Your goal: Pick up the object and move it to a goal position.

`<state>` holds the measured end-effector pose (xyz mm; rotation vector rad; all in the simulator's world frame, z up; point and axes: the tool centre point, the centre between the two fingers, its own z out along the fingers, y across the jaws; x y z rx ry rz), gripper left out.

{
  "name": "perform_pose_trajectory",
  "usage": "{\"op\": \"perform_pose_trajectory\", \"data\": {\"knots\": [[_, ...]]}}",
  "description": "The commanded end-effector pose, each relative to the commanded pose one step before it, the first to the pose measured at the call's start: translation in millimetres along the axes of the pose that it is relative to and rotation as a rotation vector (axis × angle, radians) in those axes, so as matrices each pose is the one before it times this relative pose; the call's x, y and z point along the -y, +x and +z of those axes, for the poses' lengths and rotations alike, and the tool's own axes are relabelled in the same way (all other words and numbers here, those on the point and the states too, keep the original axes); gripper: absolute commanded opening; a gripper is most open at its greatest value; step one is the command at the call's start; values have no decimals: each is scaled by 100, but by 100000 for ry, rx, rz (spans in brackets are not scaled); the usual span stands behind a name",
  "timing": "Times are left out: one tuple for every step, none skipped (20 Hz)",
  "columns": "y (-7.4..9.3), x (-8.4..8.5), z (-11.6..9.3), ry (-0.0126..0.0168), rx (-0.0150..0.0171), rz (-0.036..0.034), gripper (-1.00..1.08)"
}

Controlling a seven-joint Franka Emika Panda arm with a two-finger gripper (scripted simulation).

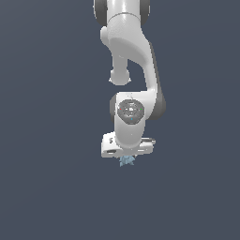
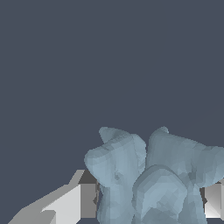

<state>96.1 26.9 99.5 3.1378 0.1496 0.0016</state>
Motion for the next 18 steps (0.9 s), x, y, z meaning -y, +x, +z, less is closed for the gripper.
{"op": "perform_pose_trajectory", "data": {"knots": [[1075, -632, -992, 46, 75, -68, -100], [363, -217, -331, 0, 0, 0, -100], [333, -197, -301, 0, 0, 0, -100], [303, -178, -272, 0, 0, 0, -100], [276, -161, -245, 0, 0, 0, -100], [250, -144, -219, 0, 0, 0, -100], [226, -129, -195, 0, 0, 0, -100], [202, -114, -173, 0, 0, 0, -100], [180, -100, -152, 0, 0, 0, -100], [159, -87, -132, 0, 0, 0, -100], [138, -75, -114, 0, 0, 0, -100], [118, -64, -97, 0, 0, 0, -100], [99, -53, -80, 0, 0, 0, -100], [80, -43, -64, 0, 0, 0, -100], [62, -33, -49, 0, 0, 0, -100], [44, -23, -35, 0, 0, 0, -100], [26, -14, -21, 0, 0, 0, -100], [9, -5, -7, 0, 0, 0, -100]]}}
